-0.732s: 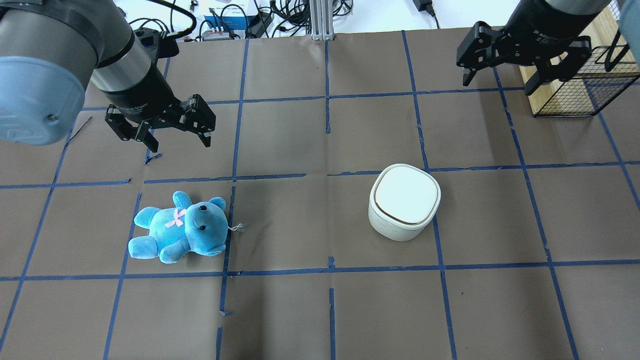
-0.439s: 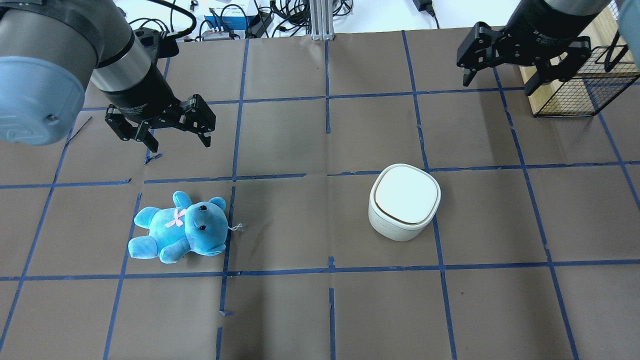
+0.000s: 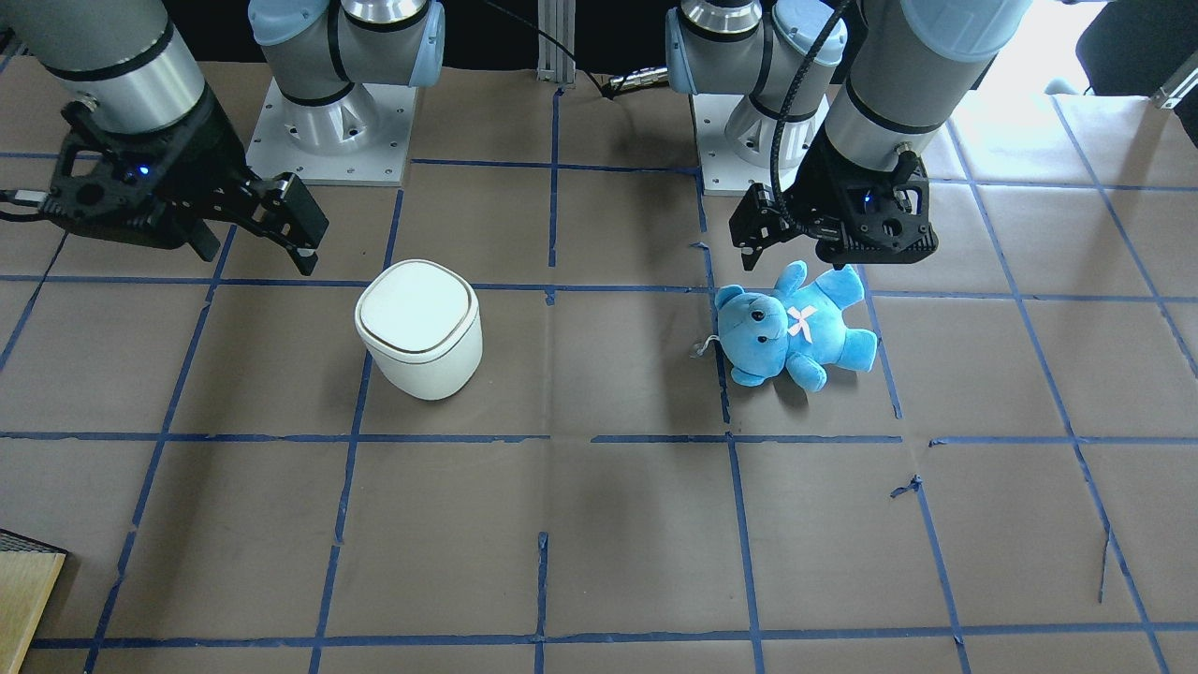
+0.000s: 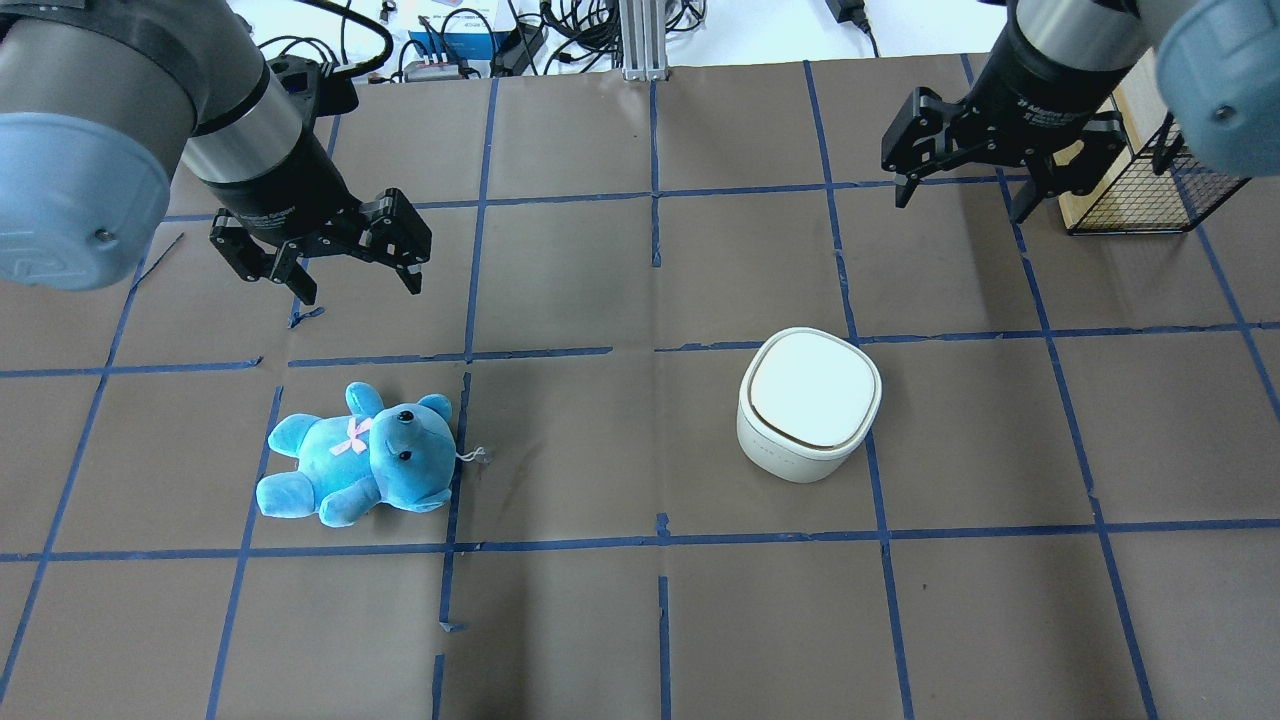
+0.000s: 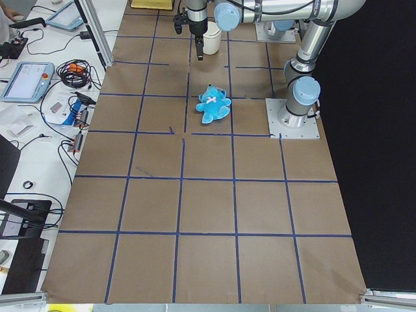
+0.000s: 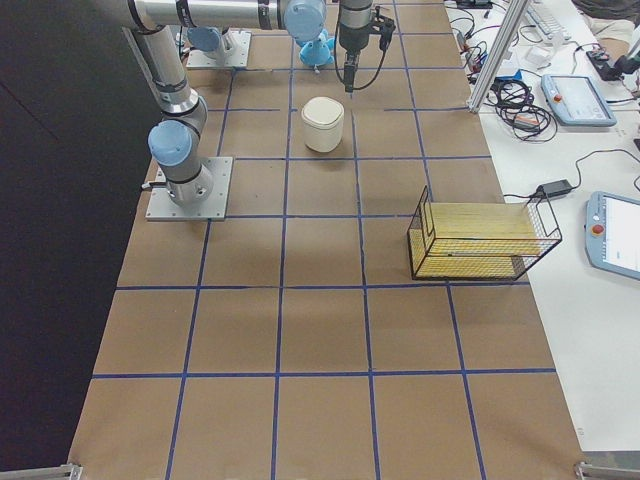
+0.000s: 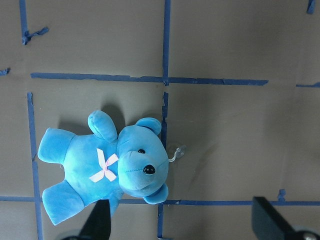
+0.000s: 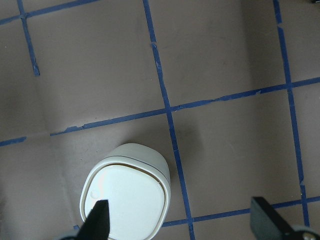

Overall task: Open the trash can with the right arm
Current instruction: 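Move the right gripper over the white trash can's lid, then lower the right gripper and grip the lid's edge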

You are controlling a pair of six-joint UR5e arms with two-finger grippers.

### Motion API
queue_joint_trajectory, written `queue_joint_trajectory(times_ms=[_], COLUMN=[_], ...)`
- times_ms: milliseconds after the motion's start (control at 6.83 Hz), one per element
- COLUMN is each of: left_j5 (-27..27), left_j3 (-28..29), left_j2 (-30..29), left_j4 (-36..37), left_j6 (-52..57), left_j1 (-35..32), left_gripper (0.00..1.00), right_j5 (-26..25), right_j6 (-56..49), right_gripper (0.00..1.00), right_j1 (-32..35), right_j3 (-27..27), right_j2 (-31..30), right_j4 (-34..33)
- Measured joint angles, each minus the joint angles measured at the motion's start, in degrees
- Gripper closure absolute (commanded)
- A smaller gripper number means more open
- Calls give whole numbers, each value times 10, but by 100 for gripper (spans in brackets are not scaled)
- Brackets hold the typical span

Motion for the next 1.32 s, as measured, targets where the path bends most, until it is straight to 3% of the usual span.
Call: queue_joint_trajectory(times_ms=[293,439,585,732,1317], left_j5=[0,0,0,0,0], left_j3=[0,0,0,0,0], left_j2=[0,0,0,0,0], left_j4=[0,0,0,0,0], left_j6=[0,0,0,0,0], left_j1=[0,0,0,0,0], left_gripper=[0,0,0,0,0], right_j5=[1,1,1,1,51], right_j6=[6,14,22,31,100], right_gripper=[0,13,44,63,81], right_j1=[31,44,50,53,93], right_j3=[32,44,50,52,94], right_j2=[23,44,63,76,82], right_j4=[-46,-86,-120,-141,-151])
